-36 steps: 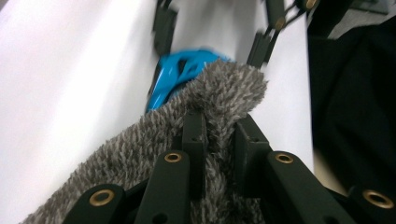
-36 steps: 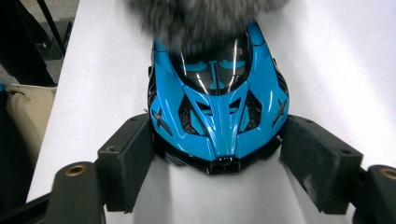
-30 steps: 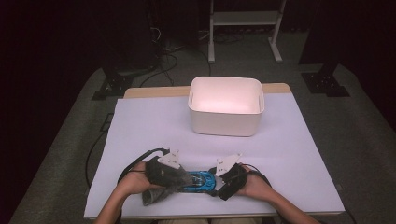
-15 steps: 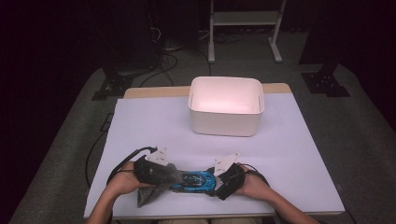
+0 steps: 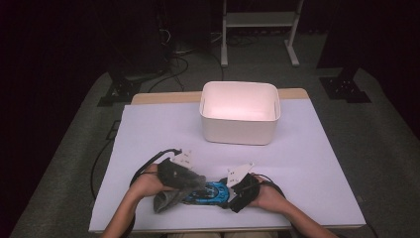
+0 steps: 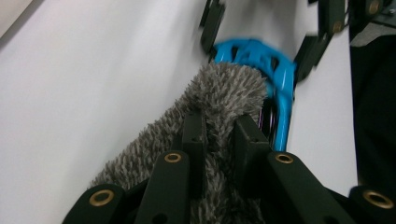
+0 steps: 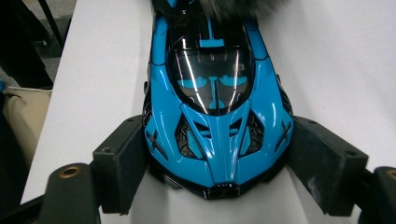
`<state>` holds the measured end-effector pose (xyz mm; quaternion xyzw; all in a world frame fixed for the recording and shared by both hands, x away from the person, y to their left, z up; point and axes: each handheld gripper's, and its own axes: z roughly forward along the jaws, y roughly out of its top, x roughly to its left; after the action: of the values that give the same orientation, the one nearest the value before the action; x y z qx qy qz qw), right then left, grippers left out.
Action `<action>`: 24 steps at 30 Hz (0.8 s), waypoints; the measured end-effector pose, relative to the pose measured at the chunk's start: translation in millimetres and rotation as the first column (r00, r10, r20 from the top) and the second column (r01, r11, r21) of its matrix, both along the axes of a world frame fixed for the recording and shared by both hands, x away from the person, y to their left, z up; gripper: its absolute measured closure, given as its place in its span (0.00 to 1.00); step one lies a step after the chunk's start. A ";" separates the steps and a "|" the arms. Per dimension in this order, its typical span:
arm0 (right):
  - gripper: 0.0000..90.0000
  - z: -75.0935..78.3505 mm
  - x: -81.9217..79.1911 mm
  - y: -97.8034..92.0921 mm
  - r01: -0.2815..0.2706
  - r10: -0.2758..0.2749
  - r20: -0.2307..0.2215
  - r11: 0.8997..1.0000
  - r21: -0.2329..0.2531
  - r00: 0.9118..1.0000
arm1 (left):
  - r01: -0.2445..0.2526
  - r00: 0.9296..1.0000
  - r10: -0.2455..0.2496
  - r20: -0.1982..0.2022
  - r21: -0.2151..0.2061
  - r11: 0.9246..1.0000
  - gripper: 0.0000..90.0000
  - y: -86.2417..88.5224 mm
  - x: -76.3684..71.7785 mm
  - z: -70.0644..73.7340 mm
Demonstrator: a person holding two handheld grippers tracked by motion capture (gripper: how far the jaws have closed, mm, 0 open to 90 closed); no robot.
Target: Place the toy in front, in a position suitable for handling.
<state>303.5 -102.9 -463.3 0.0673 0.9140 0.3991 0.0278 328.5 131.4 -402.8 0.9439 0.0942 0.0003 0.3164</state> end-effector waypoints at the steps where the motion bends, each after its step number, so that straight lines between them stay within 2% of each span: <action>1: 0.25 -0.2 0.0 -0.1 0.000 0.000 0.001 1.000 0.002 1.000 | 0.000 1.000 0.000 0.000 0.000 1.000 0.86 0.0 0.0 0.0; 3: 0.25 -0.4 -0.2 -0.1 0.002 -0.002 -0.002 1.000 0.006 1.000 | 0.034 0.999 -0.034 -0.006 0.003 0.999 0.86 -19.7 4.0 -1.2; 4: 0.25 -0.4 -0.2 -0.1 0.002 -0.002 -0.002 1.000 0.006 1.000 | 0.034 0.999 -0.034 -0.006 0.003 0.999 0.86 -19.7 4.0 -1.2; 6: 0.25 -0.7 0.1 -0.3 -0.001 0.001 0.005 1.000 0.006 1.000 | 0.058 0.998 -0.058 -0.014 0.004 0.998 0.86 -32.8 5.7 -2.9; 7: 0.25 -0.9 0.1 -0.4 0.001 -0.001 0.005 1.000 0.007 1.000 | 0.086 0.996 -0.086 -0.015 0.009 0.996 0.86 -45.7 6.2 -5.0; 11: 0.25 -1.1 -0.5 -0.6 0.004 -0.004 -0.005 1.000 0.013 1.000 | 0.133 0.991 -0.133 -0.025 0.005 0.991 0.86 -65.4 4.5 -8.7; 16: 0.25 -1.0 -0.9 -0.6 0.009 -0.009 -0.008 1.000 0.014 1.000 | 0.146 0.989 -0.146 -0.028 0.011 0.989 0.86 -64.5 1.9 -9.3; 20: 0.25 -1.2 -0.6 -0.6 0.006 -0.006 -0.003 1.000 0.013 1.000 | 0.151 0.988 -0.151 -0.035 -0.003 0.989 0.85 -59.3 -4.2 -9.9; 22: 0.25 -1.1 -0.7 -0.6 0.008 -0.008 -0.002 1.000 0.013 1.000 | 0.163 0.985 -0.164 -0.046 -0.018 0.986 0.85 -55.5 -13.8 -9.8; 24: 0.25 -1.1 -0.5 -0.8 0.008 -0.008 0.002 1.000 0.010 1.000 | 0.171 0.984 -0.171 -0.039 -0.008 0.985 0.85 -51.5 -18.9 -8.0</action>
<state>303.0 -103.7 -464.4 0.0709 0.9117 0.4036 0.0298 309.6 80.0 -410.8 0.9475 0.0190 -0.0458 0.3157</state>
